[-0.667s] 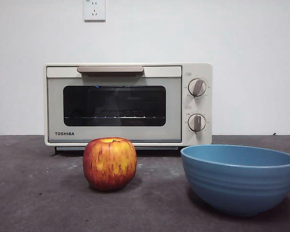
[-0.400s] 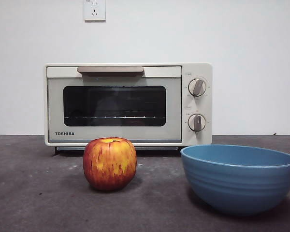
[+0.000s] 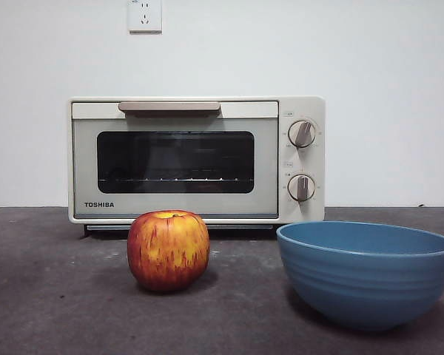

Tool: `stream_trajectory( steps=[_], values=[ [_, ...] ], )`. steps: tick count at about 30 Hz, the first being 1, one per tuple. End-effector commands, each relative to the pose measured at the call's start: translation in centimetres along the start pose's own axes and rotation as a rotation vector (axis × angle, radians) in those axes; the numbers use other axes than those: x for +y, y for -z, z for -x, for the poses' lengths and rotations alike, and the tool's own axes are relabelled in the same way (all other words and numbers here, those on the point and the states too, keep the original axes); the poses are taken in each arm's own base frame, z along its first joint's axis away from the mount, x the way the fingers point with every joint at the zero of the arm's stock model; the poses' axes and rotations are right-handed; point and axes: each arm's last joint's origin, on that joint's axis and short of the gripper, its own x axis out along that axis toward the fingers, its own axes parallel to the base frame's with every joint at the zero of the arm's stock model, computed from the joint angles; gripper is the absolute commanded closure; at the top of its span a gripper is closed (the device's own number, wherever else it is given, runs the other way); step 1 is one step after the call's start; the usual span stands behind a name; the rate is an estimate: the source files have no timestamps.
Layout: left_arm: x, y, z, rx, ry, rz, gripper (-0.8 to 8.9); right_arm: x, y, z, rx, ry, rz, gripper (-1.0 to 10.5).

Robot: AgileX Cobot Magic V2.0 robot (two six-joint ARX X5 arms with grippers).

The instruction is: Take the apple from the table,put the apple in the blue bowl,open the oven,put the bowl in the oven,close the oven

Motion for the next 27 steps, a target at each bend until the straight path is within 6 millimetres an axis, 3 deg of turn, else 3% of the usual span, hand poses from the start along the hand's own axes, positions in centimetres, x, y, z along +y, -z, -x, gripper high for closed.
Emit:
stream_trajectory(
  steps=[1,8,18,20,24,27],
  values=[
    [-0.6,-0.7,0.1,0.044,0.022,-0.077,8.06,1.0,-1.1,-0.5,0.065,-0.059,0.11,9.4],
    [-1.1,-0.8,-0.3,0.104,0.056,-0.109,8.06,3.5,-2.3,-2.4,0.204,-0.139,0.228,9.4],
    [-1.2,-0.7,-0.3,0.105,0.059,-0.111,8.06,4.4,-2.3,-3.4,0.225,-0.182,0.272,9.4],
    [-1.2,-0.8,-0.3,0.105,0.059,-0.111,8.06,4.5,-2.5,-3.5,0.205,-0.185,0.268,8.3],
    [-1.2,-0.8,-0.3,0.105,0.059,-0.111,8.06,4.5,-2.7,-3.5,0.196,-0.155,0.211,4.6],
    [-1.2,-0.8,-0.3,0.104,0.059,-0.112,8.06,4.5,-2.6,-4.1,0.221,-0.148,0.191,4.3]
  ],
)
